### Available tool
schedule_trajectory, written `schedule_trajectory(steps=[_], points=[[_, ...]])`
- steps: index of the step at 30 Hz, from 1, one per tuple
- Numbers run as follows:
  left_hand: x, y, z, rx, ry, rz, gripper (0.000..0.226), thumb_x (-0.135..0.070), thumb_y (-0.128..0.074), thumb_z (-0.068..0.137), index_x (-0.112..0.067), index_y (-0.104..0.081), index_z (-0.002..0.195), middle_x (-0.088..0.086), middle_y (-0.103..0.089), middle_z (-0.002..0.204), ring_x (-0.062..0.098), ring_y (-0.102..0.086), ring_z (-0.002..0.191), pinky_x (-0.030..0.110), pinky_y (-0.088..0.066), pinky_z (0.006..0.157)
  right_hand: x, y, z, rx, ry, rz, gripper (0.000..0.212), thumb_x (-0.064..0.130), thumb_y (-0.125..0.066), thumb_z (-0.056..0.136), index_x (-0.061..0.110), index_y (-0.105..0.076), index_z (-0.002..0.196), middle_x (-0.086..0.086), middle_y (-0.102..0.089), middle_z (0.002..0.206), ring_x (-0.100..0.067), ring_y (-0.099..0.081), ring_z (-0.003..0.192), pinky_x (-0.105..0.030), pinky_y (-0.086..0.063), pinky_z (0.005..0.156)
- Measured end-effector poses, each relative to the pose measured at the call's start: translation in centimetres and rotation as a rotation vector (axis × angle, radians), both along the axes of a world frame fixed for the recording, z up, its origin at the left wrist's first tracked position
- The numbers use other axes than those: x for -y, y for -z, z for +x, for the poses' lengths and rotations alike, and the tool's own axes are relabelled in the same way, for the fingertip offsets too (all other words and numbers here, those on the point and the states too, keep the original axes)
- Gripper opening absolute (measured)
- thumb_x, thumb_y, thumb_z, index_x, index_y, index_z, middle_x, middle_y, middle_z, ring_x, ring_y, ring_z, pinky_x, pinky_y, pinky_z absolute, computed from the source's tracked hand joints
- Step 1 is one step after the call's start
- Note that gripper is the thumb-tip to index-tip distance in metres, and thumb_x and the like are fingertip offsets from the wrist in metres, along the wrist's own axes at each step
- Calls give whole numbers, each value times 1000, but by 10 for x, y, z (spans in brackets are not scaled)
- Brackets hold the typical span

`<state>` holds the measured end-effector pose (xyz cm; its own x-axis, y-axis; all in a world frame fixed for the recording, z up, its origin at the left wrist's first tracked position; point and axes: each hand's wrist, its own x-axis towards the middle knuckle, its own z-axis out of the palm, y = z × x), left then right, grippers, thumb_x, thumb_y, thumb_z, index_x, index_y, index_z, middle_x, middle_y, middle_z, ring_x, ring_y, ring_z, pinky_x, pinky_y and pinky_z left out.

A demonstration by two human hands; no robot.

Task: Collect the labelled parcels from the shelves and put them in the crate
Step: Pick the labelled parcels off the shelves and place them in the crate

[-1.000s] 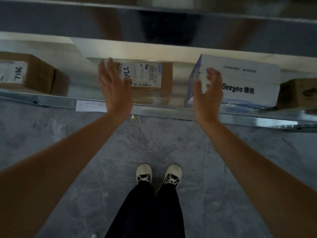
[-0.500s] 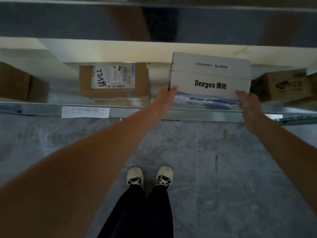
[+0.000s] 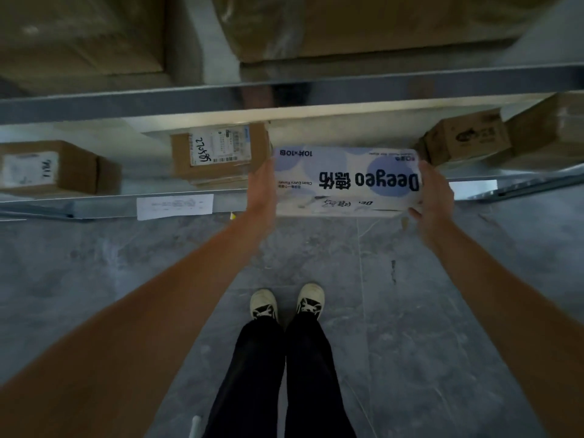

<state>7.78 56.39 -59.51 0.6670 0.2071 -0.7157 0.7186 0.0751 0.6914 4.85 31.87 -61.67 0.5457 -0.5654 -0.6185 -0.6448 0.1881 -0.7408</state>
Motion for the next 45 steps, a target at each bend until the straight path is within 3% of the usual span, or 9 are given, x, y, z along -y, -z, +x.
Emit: schedule_trajectory(steps=[7, 12, 16, 19, 26, 31, 34, 38, 45], points=[[-32, -100, -53, -16, -142, -95, 23, -27, -43, 98, -21, -59, 82, -5, -64, 81, 12, -59, 74, 25, -48, 60, -30, -102, -57, 59, -8, 37, 17, 33, -56, 95, 27, -58, 80, 6, -61, 81, -8, -57, 72, -24, -47, 62], [-50, -167, -90, 12, -122, -82, 17, -27, -45, 98, -19, -60, 95, -2, -62, 88, 15, -59, 80, 29, -51, 66, -49, -165, -93, 104, -128, 22, 6, 30, -58, 94, 31, -64, 94, 13, -64, 88, -9, -60, 83, -28, -49, 73], [-66, -202, -107, 106, -28, 8, 31, -27, -46, 97, -15, -59, 123, 5, -64, 116, 16, -62, 89, 38, -54, 83, -65, -206, -108, 128, -227, -45, 40, 50, -58, 80, 32, -67, 115, -4, -64, 117, -17, -64, 98, -39, -54, 89], [-71, -229, -113, 242, 84, 84, 33, -24, -44, 97, -32, -57, 126, -1, -53, 134, 14, -57, 108, 34, -48, 94, -72, -231, -113, 210, -219, -60, 34, 43, -58, 88, 27, -66, 117, -7, -58, 123, -15, -62, 97, -27, -53, 78], [-80, -276, -124, 410, 30, 99, 42, -24, -43, 100, -34, -41, 141, -12, -45, 132, -5, -50, 101, 14, -40, 80, -90, -269, -127, 336, -138, -61, 47, 51, -60, 83, 29, -63, 125, -6, -61, 122, -18, -65, 102, -37, -58, 86], [-94, -294, -134, 440, -39, 68, 43, -26, -47, 99, -39, -43, 140, -21, -57, 120, -8, -54, 96, 18, -45, 83, -98, -292, -135, 436, -14, -98, 26, 33, -63, 93, 24, -60, 118, 10, -65, 98, -5, -64, 83, -21, -52, 65], [-108, -296, -134, 401, -104, -2, 39, -29, -53, 96, -43, -52, 132, -14, -61, 126, 5, -60, 107, 33, -48, 97, -107, -302, -137, 474, -13, -99, 18, 32, -59, 95, 24, -65, 109, 6, -68, 99, -10, -64, 85, -29, -52, 70], [-121, -301, -125, 371, -107, -21, 37, -29, -56, 94, -38, -55, 130, -7, -61, 128, 14, -60, 110, 44, -49, 98, -121, -309, -143, 495, -31, -92, 30, 37, -52, 96, 22, -67, 116, 1, -70, 111, -23, -66, 102, -45, -57, 87], [-126, -319, -104, 500, -23, -8, 32, -16, -54, 95, -15, -53, 127, 2, -62, 123, 14, -59, 100, 25, -50, 80, -142, -322, -162, 533, 28, -71, 36, 34, -50, 94, 25, -62, 127, 5, -67, 122, -20, -62, 114, -53, -51, 97]])
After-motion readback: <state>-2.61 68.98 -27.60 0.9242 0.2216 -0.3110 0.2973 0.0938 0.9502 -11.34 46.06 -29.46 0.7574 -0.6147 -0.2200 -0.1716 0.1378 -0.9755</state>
